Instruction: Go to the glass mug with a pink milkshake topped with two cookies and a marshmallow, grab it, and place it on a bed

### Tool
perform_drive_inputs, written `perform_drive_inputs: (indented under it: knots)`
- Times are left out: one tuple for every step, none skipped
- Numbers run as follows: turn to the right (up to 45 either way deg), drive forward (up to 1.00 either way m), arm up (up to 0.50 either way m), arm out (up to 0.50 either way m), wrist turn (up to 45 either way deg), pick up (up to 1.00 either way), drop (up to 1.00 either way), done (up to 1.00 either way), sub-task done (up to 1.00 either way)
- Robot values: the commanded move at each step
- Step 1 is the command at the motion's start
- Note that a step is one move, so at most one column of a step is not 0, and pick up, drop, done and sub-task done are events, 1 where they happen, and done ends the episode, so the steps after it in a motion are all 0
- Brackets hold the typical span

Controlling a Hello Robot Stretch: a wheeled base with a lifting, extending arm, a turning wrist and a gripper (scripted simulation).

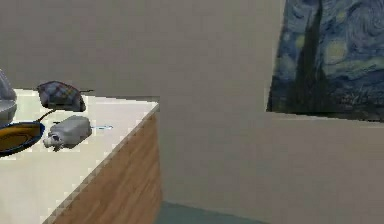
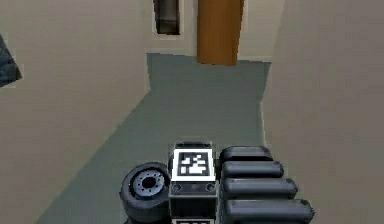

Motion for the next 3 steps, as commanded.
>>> perform_drive_inputs:
  knots:
    - [0.0,0.3,0.0,0.0,0.0,0.0,0.0,0.0,0.0]
    - [-45.0,0.0,0.0,0.0,0.0,0.0,0.0,0.0,0.0]
    - [-45.0,0.0,0.0,0.0,0.0,0.0,0.0,0.0,0.0]
